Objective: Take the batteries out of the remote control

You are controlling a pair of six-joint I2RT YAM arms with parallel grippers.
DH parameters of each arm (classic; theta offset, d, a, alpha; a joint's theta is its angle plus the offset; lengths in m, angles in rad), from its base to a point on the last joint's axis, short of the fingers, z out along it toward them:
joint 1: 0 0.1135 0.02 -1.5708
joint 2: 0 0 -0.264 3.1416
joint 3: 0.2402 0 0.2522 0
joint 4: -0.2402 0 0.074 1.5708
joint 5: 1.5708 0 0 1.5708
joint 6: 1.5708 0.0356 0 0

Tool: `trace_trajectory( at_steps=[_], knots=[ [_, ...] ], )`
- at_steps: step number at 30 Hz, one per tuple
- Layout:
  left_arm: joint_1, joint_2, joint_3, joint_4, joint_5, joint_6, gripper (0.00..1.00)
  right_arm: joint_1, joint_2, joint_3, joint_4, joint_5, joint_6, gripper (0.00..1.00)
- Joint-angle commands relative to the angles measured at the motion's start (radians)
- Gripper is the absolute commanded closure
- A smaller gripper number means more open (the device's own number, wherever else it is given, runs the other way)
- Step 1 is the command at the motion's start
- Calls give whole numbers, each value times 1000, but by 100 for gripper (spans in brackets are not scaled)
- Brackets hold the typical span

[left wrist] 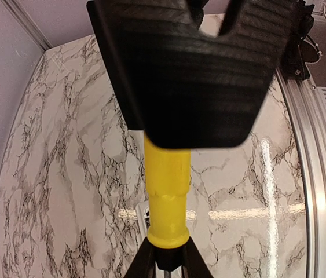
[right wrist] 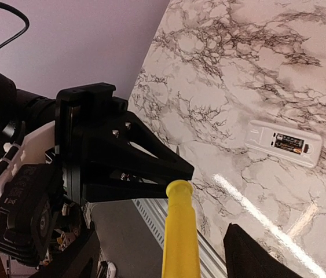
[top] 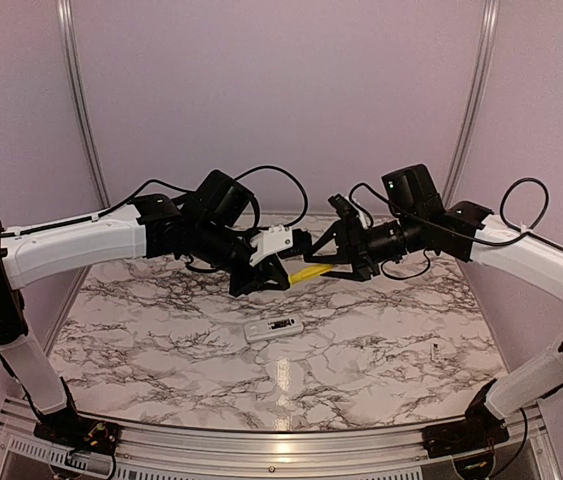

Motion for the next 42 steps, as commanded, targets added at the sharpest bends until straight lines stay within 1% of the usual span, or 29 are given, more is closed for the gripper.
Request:
trace_trajectory(
  at_steps=[1, 8, 23, 33, 37, 42],
  knots=[
    [-5, 0, 16, -2, 25, 1, 100, 21, 20, 14, 3, 14, 13, 31],
    [-5, -1, 7, -1, 49, -6, 100, 28, 41, 20, 8, 23, 22, 39],
    [-5, -4, -14, 8, 42, -21, 100, 31, 95, 49, 0, 22, 20, 55],
    [-5, 3, -10, 5, 42, -15, 100, 31, 108, 58, -2, 16, 23, 68],
    [-5, 8, -5, 0, 42, -14, 100, 31, 110, 58, -10, 14, 23, 69],
    [-5, 10, -4, -4, 43, -12, 100, 31, 110, 59, -17, 11, 21, 67]
  ],
)
